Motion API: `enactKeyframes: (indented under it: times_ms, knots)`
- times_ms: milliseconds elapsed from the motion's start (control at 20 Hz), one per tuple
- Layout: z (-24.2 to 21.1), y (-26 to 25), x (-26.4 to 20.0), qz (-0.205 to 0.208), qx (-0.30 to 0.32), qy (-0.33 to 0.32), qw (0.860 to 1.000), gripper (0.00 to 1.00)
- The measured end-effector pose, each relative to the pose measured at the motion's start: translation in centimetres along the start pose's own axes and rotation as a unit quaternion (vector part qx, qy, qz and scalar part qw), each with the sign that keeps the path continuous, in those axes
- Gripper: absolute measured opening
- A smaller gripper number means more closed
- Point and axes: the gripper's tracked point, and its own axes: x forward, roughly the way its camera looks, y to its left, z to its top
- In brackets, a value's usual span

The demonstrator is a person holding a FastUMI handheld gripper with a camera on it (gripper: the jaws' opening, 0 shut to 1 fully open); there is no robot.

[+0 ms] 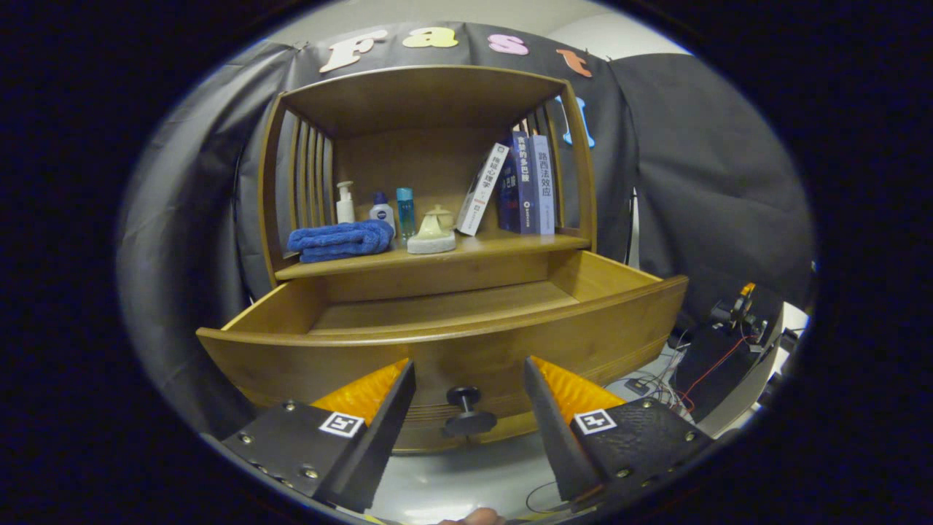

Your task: Pull open the drawer, take out the items inside it, and place them on the countertop above the cabinet.

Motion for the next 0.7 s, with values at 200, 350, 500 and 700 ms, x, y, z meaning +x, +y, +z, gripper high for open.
enactKeyframes:
  times_ms: [200, 350, 500, 700]
  knots:
    - [-0.96, -0.27, 0.39, -0.001, 0.002, 0.013, 1.0, 0.89]
    - [-0.92, -0.13, 0.47, 0.006, 0.008, 0.006, 1.0, 0.89]
    - [-0.87, -0.11, 0.59, 0.016, 0.004, 0.004, 1.0, 0.89]
    - [-0.75, -0.02, 0.79, 0.027, 0.01, -0.003, 1.0, 0.89]
